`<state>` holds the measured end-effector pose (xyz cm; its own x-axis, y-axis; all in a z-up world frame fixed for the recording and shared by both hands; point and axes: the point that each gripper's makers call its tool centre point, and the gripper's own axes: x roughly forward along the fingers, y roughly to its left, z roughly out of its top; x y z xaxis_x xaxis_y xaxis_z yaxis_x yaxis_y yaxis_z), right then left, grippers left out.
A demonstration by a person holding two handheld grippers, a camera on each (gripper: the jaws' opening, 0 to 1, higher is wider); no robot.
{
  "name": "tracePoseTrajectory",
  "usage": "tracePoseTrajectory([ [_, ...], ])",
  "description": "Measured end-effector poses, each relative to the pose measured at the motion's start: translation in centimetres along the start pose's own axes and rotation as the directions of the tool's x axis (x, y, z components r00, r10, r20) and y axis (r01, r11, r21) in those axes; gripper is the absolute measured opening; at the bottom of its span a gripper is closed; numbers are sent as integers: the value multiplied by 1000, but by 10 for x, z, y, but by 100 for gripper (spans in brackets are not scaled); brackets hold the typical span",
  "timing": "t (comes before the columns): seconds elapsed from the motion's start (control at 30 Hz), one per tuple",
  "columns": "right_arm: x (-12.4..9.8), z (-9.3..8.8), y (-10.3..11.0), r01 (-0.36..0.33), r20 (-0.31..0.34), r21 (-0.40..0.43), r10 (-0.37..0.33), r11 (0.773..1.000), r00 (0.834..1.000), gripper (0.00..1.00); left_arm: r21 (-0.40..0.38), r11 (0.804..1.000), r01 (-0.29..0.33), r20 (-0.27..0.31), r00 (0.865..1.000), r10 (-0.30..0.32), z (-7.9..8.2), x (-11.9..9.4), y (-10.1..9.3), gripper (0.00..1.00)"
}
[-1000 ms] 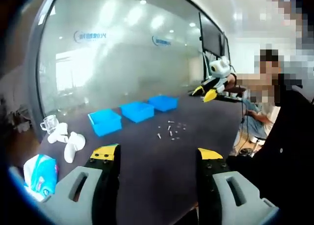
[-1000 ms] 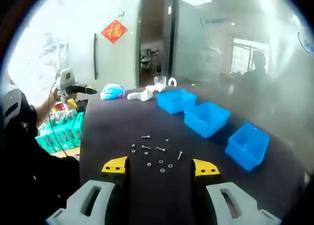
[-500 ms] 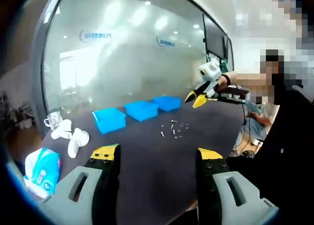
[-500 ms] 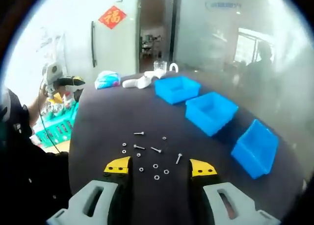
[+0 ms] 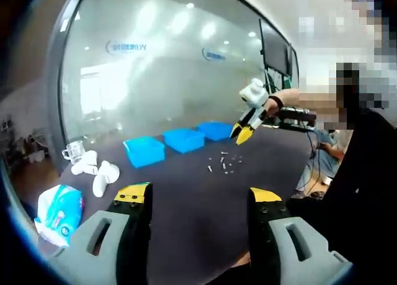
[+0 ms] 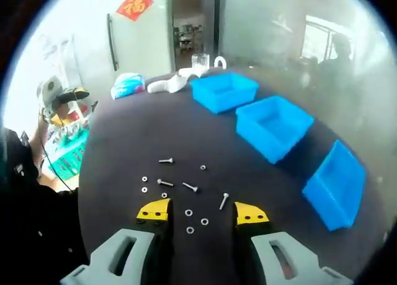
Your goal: Sort the screws, nuts, and washers into the corresponding bins
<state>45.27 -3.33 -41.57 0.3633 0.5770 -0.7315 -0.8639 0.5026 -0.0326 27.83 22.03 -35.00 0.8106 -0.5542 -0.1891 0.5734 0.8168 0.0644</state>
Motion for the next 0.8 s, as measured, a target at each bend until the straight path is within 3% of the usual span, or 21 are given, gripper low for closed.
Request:
tracePoseTrajectory([
  [0.2, 14, -5, -9, -9, -105, 10, 10, 1000, 994, 30, -10, 1000, -12, -3, 1000, 12, -3, -3, 1, 61],
  [0.47, 23, -13, -19, -21, -222, 48, 31, 999, 975, 28, -21, 999, -47, -1, 999, 47, -7, -8, 10, 61],
  [0.8, 36, -11, -30, -3, -305, 101, 34, 995, 952, 24, -27, 998, -53, -3, 999, 53, -8, -10, 10, 61],
])
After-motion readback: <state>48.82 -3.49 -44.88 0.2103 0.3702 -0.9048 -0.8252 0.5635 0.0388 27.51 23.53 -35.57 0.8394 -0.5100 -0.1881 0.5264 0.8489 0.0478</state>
